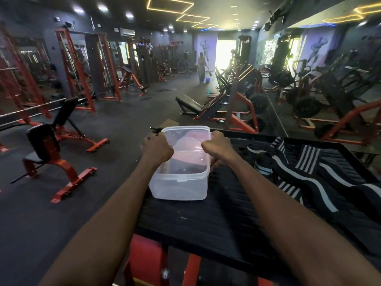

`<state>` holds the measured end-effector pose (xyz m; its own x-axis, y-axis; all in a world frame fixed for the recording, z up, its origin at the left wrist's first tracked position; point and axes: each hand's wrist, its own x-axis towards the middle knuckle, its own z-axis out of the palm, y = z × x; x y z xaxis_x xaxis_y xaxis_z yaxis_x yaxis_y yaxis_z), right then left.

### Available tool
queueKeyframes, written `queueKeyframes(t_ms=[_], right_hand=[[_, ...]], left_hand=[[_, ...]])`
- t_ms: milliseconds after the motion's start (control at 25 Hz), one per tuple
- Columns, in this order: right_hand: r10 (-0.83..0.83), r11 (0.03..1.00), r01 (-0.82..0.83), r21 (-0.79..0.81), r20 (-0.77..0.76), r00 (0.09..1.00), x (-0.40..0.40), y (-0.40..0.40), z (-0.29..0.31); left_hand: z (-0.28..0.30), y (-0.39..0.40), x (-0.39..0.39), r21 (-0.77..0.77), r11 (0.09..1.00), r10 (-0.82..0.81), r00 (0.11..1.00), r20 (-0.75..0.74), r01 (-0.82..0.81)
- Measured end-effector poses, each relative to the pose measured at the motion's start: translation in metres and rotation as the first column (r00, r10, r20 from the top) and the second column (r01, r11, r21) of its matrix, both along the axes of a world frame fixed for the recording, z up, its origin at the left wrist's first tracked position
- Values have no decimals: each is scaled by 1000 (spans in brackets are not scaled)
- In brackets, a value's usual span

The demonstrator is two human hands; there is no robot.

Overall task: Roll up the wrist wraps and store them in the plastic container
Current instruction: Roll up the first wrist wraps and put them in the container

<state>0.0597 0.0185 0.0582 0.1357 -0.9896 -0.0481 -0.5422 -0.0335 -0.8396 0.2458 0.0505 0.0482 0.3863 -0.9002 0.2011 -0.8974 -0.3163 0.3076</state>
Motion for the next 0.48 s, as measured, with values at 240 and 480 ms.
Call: queueKeyframes(t_ms=[240,480], right_hand=[[125,982,-120,145,-26,992,-9,23,-2],[178,973,-163,162,-79,981,-16,39,1]], left_hand=[[6,16,5,-15,997,-77,997,-20,77],[15,33,8,75,995,-67,997,33,64]])
